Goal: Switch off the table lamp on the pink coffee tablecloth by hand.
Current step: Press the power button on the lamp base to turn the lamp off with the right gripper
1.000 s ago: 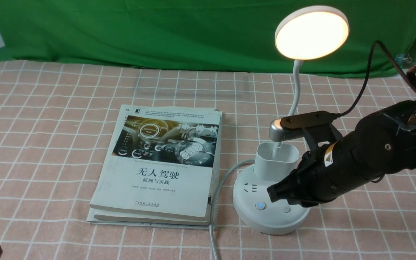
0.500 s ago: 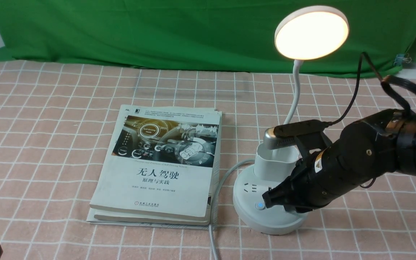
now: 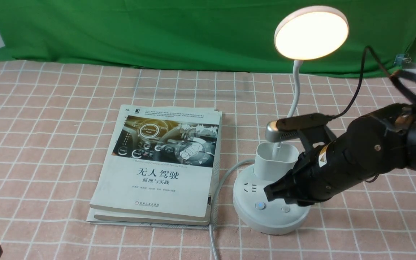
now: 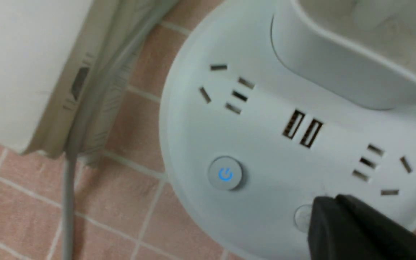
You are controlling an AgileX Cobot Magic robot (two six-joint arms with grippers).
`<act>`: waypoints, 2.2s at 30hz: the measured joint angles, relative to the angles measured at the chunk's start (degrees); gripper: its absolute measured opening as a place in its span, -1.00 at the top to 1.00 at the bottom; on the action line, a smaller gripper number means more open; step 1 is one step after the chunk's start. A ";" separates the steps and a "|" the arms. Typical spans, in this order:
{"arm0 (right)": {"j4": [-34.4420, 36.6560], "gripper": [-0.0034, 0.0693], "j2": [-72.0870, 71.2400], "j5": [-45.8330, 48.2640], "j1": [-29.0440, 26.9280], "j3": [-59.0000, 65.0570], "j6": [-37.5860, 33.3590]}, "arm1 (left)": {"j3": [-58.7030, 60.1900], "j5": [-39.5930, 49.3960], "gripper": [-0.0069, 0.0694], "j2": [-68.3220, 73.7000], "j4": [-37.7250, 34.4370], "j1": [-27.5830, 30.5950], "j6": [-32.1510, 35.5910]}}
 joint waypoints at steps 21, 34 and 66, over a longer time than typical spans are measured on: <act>1.09 0.79 2.95 0.28 0.56 -0.04 -1.56 | 0.00 0.00 0.80 0.00 0.00 0.00 0.00; 1.09 0.79 3.68 -0.51 0.56 0.00 -1.57 | 0.00 0.00 0.80 0.00 0.00 0.00 0.00; 1.09 0.79 5.23 -1.15 0.56 -0.23 -3.02 | 0.00 0.00 0.80 0.00 0.00 0.00 0.00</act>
